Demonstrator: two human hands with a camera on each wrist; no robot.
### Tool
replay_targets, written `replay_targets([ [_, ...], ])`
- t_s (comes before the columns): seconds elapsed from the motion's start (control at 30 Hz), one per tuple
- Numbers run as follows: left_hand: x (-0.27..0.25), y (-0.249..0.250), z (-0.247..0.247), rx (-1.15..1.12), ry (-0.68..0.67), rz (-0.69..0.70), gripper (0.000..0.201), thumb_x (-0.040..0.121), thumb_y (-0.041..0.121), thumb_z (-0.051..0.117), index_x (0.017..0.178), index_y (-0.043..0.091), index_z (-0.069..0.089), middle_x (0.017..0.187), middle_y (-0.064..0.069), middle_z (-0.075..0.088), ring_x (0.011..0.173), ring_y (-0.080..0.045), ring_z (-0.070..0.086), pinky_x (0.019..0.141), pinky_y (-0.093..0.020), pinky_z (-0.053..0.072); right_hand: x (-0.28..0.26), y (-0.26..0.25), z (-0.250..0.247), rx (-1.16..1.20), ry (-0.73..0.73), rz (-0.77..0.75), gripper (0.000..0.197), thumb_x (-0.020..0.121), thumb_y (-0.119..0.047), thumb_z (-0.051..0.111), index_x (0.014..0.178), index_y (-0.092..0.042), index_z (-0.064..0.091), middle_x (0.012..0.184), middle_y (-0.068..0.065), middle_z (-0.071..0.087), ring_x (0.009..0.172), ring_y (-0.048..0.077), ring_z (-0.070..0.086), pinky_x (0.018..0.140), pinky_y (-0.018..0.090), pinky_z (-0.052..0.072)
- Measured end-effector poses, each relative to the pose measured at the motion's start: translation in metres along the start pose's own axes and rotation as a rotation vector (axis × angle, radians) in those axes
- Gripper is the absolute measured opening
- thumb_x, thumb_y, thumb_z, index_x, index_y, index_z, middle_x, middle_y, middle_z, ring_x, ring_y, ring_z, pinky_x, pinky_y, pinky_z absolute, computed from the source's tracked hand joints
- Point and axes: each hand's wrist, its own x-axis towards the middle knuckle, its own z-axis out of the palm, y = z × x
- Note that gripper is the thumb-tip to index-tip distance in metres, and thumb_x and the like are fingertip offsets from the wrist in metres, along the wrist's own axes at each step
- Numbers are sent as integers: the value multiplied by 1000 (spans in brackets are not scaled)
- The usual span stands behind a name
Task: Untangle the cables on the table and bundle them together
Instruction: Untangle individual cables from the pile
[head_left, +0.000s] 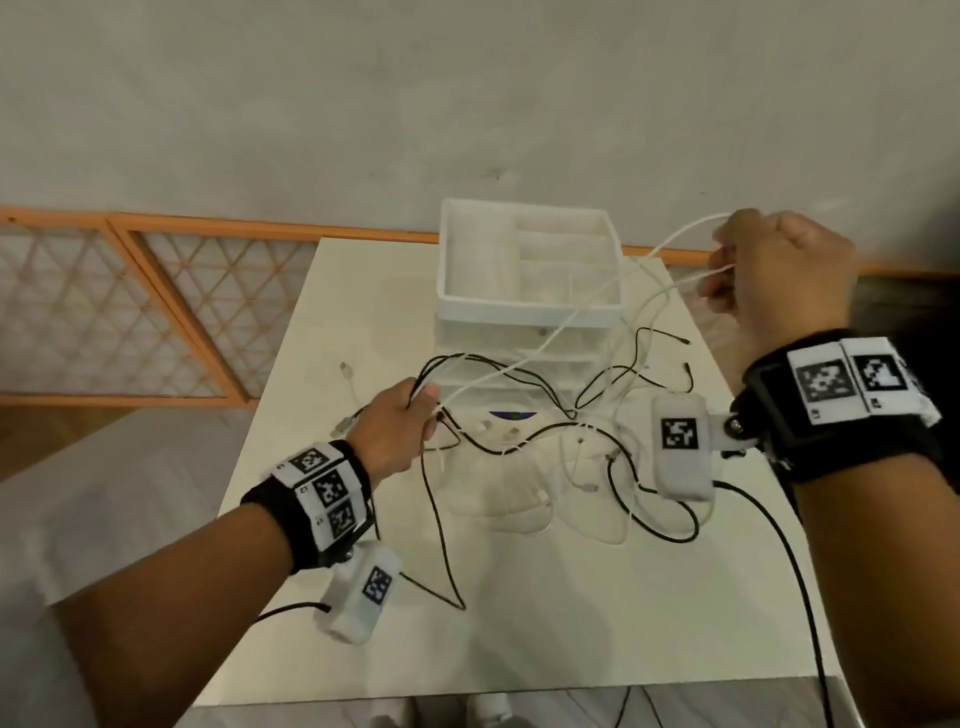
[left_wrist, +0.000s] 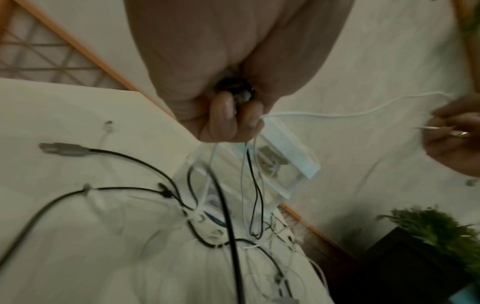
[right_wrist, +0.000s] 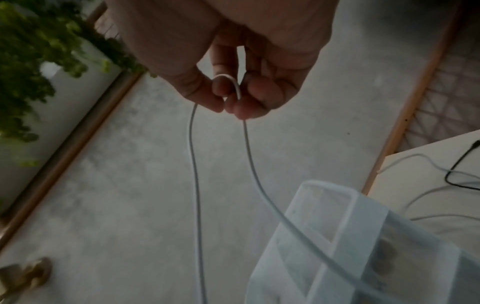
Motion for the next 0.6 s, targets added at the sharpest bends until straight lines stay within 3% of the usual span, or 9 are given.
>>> replay_targets([
  [0.1, 7, -2, -10, -21, 8, -40, 32, 106, 31, 41, 79, 14, 44, 64, -4, 44, 40, -8, 34, 40, -19, 22, 12, 23, -10, -39, 34, 82, 15, 69, -23, 61, 55, -19, 60, 59, 5, 60, 45, 20, 57, 47, 27, 44],
  [0.2, 8, 12, -16, -146, -29, -54, 31, 106, 27, 42, 79, 12, 48, 61, -2, 44, 40, -10, 32, 39, -20, 25, 18, 55, -20, -80, -12, 195, 9, 69, -24, 62, 66, -16, 64, 63, 6, 66, 53, 22, 65, 67, 40, 57],
  [0.3, 7, 32, -19, -205, -63, -20, 29, 106, 26, 44, 84, 9, 53, 58, -1, 47, 44, -12, 32, 37, -21, 28, 16, 68, -24, -213, -70, 150, 10, 77, -25, 65, 72, -17, 66, 66, 3, 71, 67, 22, 73, 82, 52, 59],
  [0.47, 7, 56, -18, -293, -68, 44, 25, 105, 18, 43, 85, 8, 55, 63, -4, 49, 46, -13, 39, 40, -23, 37, 15, 47, -22, -303, -180, -30, 17, 85, -30, 66, 73, -18, 69, 75, 6, 73, 65, 21, 71, 79, 45, 61],
  [0.53, 8, 61, -15, -325, -65, 67, 24, 104, 15, 44, 84, 7, 55, 64, -5, 50, 46, -13, 42, 42, -24, 41, 15, 34, -23, -412, -183, -125, 14, 82, -35, 64, 75, -25, 70, 81, -2, 73, 74, 20, 70, 79, 42, 60],
  [0.6, 7, 64, -10, -323, -80, 91, 24, 105, 15, 44, 86, 6, 55, 64, -5, 52, 47, -14, 44, 44, -25, 45, 6, 28, -19, -514, -298, -228, 8, 83, -33, 66, 77, -28, 69, 85, -12, 69, 79, 14, 66, 80, 36, 54],
])
